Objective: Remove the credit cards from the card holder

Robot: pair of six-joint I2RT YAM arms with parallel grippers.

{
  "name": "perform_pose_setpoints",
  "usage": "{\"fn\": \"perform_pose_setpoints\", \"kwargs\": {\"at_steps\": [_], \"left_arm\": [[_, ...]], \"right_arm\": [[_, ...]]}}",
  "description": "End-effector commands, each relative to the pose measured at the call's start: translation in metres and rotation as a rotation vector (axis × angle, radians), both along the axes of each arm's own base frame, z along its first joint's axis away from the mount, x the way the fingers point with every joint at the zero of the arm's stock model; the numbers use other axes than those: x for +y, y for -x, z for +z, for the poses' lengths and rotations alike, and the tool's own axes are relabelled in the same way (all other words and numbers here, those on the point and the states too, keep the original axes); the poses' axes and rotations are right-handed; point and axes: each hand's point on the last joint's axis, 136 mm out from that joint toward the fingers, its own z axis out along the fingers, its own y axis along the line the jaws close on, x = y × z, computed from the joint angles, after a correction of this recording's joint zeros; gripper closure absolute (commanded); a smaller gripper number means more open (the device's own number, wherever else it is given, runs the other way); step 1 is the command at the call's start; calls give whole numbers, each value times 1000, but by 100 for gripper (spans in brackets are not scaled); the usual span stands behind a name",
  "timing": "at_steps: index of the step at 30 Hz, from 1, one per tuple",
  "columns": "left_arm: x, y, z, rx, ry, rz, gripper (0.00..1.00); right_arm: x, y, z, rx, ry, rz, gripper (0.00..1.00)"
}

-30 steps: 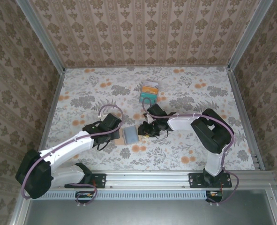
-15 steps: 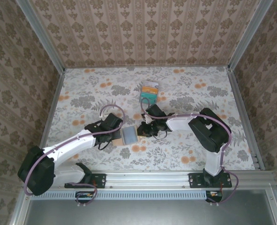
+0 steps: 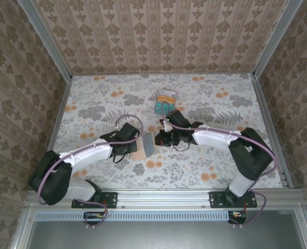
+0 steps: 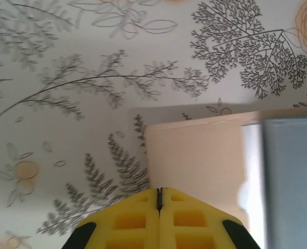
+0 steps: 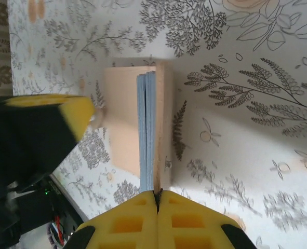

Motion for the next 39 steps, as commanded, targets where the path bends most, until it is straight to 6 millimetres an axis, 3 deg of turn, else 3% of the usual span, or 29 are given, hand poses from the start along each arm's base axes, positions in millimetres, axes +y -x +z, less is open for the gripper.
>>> {"fn": "perform_pose_setpoints", "kwargs": {"at_steps": [1,6,7,12,22,28,39], "left_arm": [[-26,-21,14,-38,66,-58,79],[-29,-26,19,-46,75,-59,32],[-28,-26,20,-47,80,-58,30],[-23,-19,29,-48,137,-36,32],[-39,-15,48,-63,315,-60,50],[-53,-13,39,-18,365,-90,61],[-67,-6,6,116,378,-102,60]], "right_arm": [[-27,4,11,-42,123,-26,100],[-34,10,17,-42,155,-45,100],[-32,10,17,-38,148,-51,100],[-19,7,24,-50,155,-72,100],[-17,-2,11,-29,182,-121,100],[-36,1,-5,-15,232,-160,100],[-46,7,-25,5,246,-190,100]]}}
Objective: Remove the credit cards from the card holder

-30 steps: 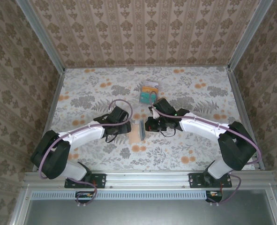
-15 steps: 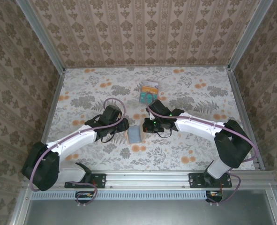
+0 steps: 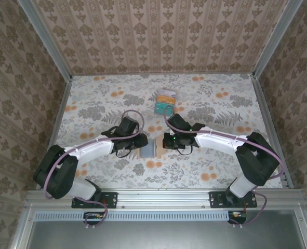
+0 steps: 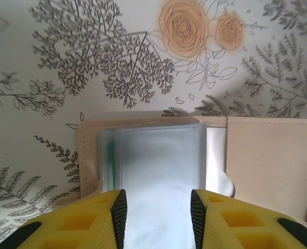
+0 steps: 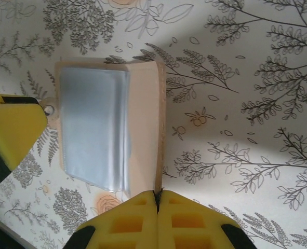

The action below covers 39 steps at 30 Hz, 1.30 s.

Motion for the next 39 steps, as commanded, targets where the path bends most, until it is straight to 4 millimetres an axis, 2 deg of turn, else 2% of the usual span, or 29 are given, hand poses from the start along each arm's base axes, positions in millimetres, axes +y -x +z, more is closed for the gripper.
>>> {"fn": "perform_pose_setpoints", "kwargs": {"at_steps": [1,10,14,22,26,30,39], "left_arm": [[-5,2,-4,42,29,-2,60],[7,10,-21,97,-50,11,57],[10,11,-22,99,-71,10,57],[-9,11,-23,110,0,-48,57],[-20,8,-12,72,54,-75,57],[-30,7,-1,42,113,-104,52],[-50,7,3,50,166,-163,47]], "right_arm": [[-6,-2,-4,-5,4,-40,100],[-8,-1,-10,0,6,-51,100],[-7,-1,-10,2,3,-51,100],[-5,-2,-12,3,1,-46,100],[-6,-2,-15,11,5,-47,100],[-7,-2,-18,17,5,-54,100],[-10,-5,-21,26,-6,-71,100]]}}
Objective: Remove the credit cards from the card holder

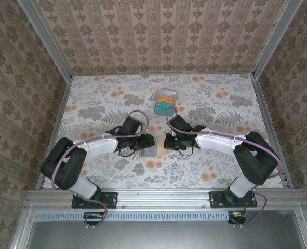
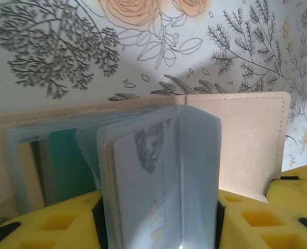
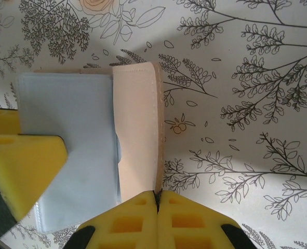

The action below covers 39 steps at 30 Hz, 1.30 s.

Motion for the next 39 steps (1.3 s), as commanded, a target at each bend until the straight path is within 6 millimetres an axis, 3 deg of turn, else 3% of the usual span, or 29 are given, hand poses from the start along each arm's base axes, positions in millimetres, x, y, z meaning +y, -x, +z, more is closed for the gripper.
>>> {"fn": "perform_pose_setpoints", "kwargs": {"at_steps": [1,5,10,16,25,27,29,31,33,39], "left_arm": [[-16,0,11,-20,40,-57,46],[-13,1,10,-20,30,-57,31],[-7,1,12,-35,-1,-49,25],[3,-1,19,-66,-58,-48,5],[10,-6,43,-132,-114,-70,0],[13,-7,48,-144,-116,-63,0],[15,-6,49,-148,-112,-57,0],[18,-6,46,-141,-117,-50,3],[20,-4,40,-127,-118,-44,13],[30,1,20,-91,-158,-19,55]], "right_arm": [[-3,0,-9,22,0,-25,100],[-5,1,-11,28,-7,-34,100],[-6,1,-11,27,-8,-35,100],[-6,1,-11,29,-13,-36,100],[-7,2,-11,28,-10,-38,99],[-11,0,-9,21,4,-44,88],[-15,-3,-4,5,8,-47,83],[-19,-7,2,-14,19,-50,76],[-21,-12,11,-41,36,-43,61],[-12,-21,37,-106,4,-14,61]]}}
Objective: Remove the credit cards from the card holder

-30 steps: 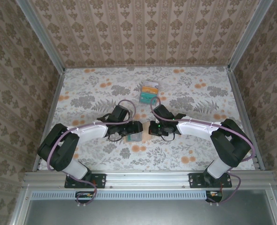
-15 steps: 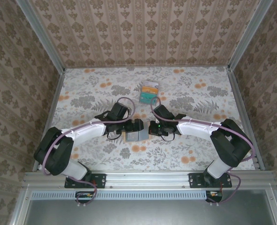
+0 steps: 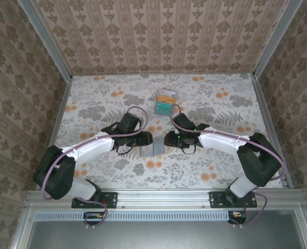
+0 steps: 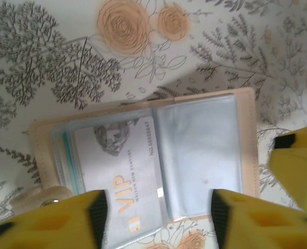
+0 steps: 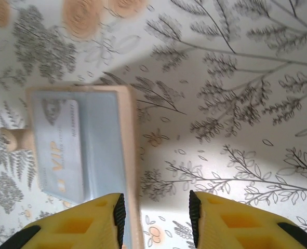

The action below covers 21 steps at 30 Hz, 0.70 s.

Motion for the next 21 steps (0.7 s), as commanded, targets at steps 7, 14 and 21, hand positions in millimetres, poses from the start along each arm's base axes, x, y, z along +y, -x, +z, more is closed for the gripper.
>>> {"fn": "perform_pose_setpoints", "kwargs": {"at_steps": [7,14,21], "left_arm": [[27,10,-33,61,-96,48,74],[36,13,-46,87,-127,60,75],[32,15,-52,100,-111,54,76]], "right_arm": [[40,-9,51,-109,-134,111,67],[73,-7,31,5,-251,159,74],[86,-4,1,99,-299,159,78]]}}
